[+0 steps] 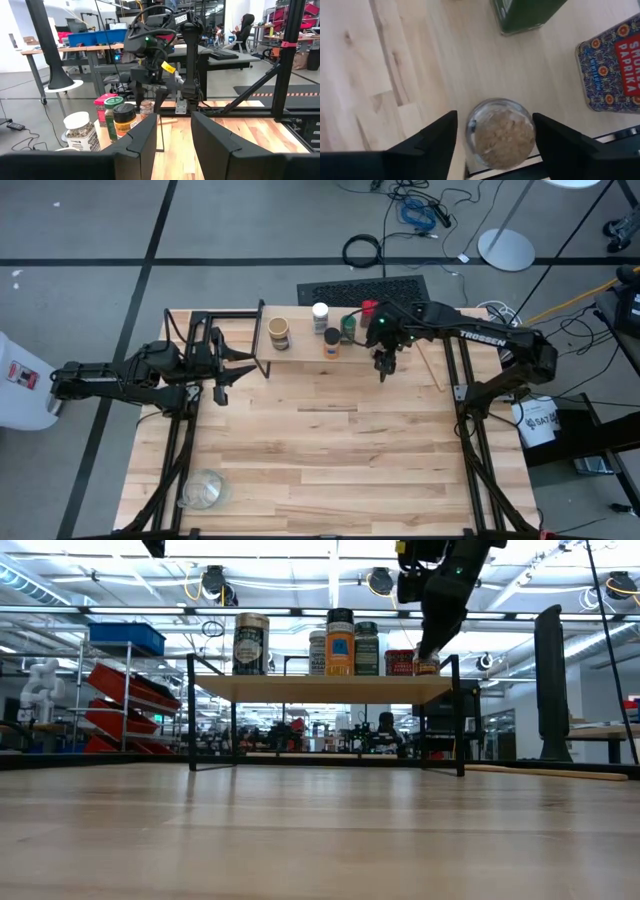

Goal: Shelf spices
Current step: Remove the brown seasoning bottle from the shelf, then remove the golden seasoning bottle from the shelf

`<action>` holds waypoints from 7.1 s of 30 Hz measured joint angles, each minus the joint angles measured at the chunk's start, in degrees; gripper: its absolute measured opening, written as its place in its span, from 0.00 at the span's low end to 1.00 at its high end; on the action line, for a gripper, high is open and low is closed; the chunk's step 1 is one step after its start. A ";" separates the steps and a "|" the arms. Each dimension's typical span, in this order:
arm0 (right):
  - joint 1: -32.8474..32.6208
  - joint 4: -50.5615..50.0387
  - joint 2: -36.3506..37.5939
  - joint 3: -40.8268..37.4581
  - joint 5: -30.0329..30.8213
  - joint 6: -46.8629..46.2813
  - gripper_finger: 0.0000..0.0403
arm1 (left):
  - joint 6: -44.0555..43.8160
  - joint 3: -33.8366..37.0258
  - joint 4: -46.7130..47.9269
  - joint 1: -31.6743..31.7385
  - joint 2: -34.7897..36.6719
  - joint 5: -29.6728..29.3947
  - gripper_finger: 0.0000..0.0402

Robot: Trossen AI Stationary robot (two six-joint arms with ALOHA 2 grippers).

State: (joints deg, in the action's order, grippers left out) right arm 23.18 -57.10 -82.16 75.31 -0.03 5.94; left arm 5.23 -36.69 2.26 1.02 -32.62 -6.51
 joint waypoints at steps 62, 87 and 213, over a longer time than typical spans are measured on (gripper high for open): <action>-54.86 7.19 2.87 -14.23 17.89 -54.09 0.41 | -1.92 0.00 -1.40 -0.02 0.02 0.01 0.32; -53.28 15.63 2.89 -29.88 20.80 -62.51 0.41 | -1.38 0.00 -4.97 -0.02 -7.02 0.00 0.32; -51.19 40.84 9.75 -29.86 18.18 -45.91 0.65 | 12.16 -31.04 26.70 7.94 -20.11 -16.57 0.75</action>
State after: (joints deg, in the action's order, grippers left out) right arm -28.01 -16.26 -72.41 45.45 18.15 -39.97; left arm 17.39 -67.72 28.96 8.96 -52.73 -23.08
